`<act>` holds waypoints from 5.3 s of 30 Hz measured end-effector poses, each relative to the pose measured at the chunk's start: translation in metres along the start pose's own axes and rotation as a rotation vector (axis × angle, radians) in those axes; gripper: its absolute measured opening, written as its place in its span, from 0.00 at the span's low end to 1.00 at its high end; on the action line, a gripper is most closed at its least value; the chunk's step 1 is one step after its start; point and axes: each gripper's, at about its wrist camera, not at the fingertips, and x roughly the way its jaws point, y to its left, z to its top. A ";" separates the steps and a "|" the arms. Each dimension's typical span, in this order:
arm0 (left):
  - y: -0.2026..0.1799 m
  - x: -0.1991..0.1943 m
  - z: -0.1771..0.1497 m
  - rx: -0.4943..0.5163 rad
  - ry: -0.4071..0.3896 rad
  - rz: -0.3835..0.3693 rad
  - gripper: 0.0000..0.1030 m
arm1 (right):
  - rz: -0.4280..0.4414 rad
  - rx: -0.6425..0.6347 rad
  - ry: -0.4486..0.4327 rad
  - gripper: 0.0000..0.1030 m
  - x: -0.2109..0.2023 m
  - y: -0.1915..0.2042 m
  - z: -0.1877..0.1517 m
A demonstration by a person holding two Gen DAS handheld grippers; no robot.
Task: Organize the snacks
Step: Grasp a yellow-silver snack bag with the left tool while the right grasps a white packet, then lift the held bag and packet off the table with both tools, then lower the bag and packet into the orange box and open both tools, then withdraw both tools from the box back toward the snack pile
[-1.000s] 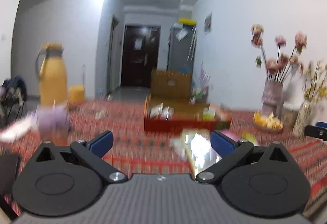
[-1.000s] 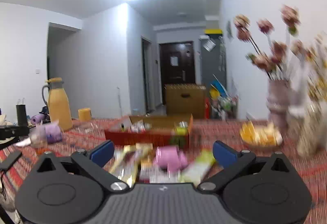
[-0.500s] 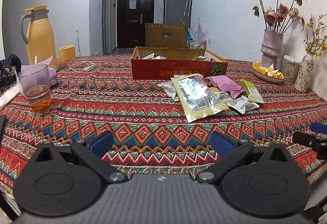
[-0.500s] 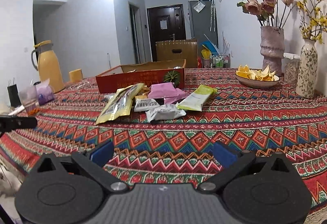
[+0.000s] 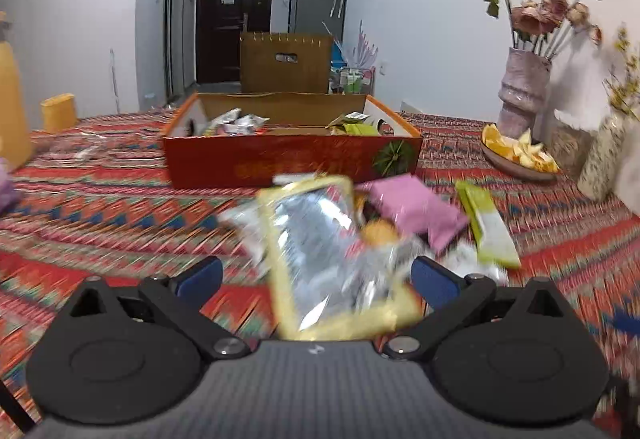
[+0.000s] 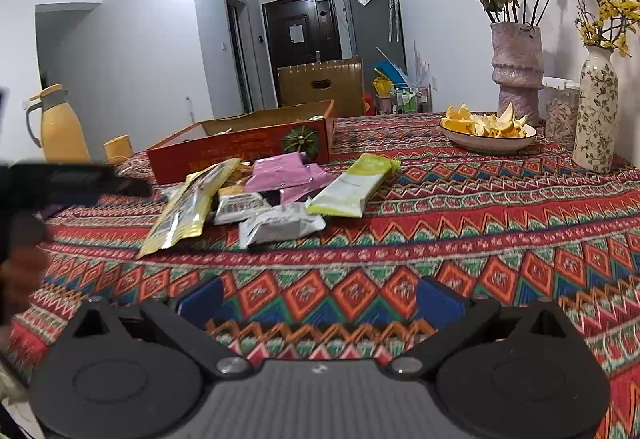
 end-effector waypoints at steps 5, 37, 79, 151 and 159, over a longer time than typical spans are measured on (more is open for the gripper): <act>-0.011 0.068 0.020 0.032 0.068 0.019 0.68 | 0.006 0.010 0.007 0.97 0.017 -0.002 0.016; 0.082 -0.023 -0.067 -0.002 0.113 0.070 0.84 | 0.046 -0.251 0.159 0.61 0.055 0.082 0.035; 0.057 -0.060 -0.059 -0.049 0.091 0.121 0.36 | 0.034 0.127 0.197 0.85 0.012 0.045 0.005; 0.101 0.073 0.180 0.088 -0.101 0.106 0.90 | 0.065 -0.178 0.013 0.94 0.267 0.045 0.302; 0.109 -0.055 0.130 0.075 -0.191 0.070 1.00 | 0.066 -0.268 -0.100 1.00 0.104 0.032 0.257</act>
